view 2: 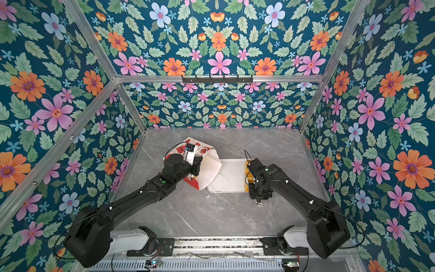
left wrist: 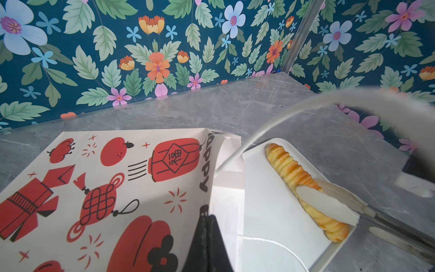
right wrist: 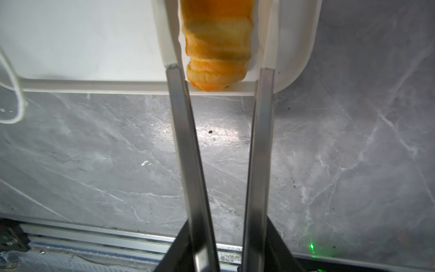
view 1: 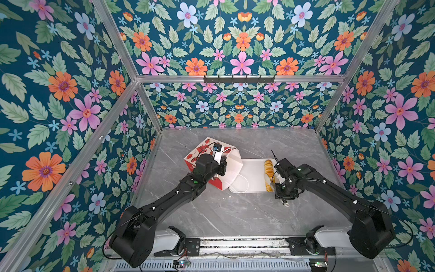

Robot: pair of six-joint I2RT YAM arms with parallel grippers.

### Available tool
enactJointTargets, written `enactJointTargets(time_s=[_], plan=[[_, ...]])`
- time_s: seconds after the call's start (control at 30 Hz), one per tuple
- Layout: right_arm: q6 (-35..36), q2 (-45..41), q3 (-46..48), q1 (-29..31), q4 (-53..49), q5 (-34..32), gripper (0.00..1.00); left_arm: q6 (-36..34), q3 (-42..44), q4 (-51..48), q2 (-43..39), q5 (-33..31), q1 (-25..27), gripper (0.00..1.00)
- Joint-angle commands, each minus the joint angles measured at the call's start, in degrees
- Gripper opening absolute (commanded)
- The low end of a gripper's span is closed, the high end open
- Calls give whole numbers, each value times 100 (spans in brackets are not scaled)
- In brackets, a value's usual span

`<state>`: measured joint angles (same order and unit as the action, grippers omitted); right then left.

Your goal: Take the fake bread out of the paper bag

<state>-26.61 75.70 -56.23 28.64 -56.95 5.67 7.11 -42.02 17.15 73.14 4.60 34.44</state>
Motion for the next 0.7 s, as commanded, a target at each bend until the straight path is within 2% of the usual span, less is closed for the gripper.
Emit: enactJointTargets(time_s=[0.0,0.4,0.67], plan=[[25,-183,-258,-4,-319,-217,40,-17,2,192,-28,-3,2,0],[102,-177,-972,5,-316,-208,40,-17,45,228,-46,-32,2,0],[78,-154,-932,1,451,473,35,-17,19,193,-55,-89,2,0]])
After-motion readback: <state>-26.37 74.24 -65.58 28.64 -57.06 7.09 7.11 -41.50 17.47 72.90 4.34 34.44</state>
